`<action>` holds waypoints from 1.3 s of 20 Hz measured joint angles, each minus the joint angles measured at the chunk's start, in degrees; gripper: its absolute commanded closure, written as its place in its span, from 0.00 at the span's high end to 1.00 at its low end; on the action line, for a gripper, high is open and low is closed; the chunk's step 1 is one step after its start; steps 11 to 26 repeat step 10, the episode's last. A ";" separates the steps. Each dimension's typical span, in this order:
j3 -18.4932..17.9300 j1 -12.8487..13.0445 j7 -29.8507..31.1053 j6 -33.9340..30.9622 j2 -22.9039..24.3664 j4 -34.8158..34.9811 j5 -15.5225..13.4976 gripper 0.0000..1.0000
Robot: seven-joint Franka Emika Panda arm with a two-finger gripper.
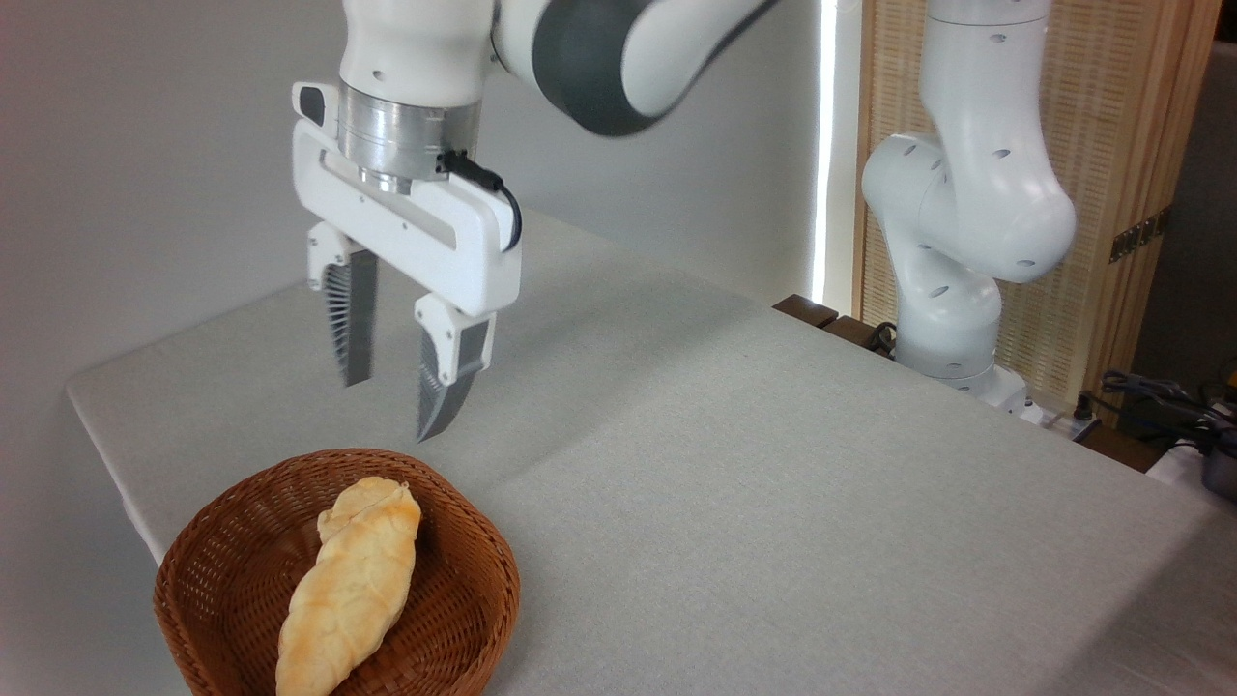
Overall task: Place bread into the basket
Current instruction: 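Raise the open gripper up away from the basket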
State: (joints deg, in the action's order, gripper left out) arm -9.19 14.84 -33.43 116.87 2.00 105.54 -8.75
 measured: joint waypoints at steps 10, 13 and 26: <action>1.72 -0.13 -8.33 -16.59 1.55 -1.06 2.81 1.00; 1.72 -0.13 -8.33 -16.59 1.55 -1.06 2.81 1.00; 1.72 -0.13 -8.33 -16.59 1.55 -1.06 2.81 1.00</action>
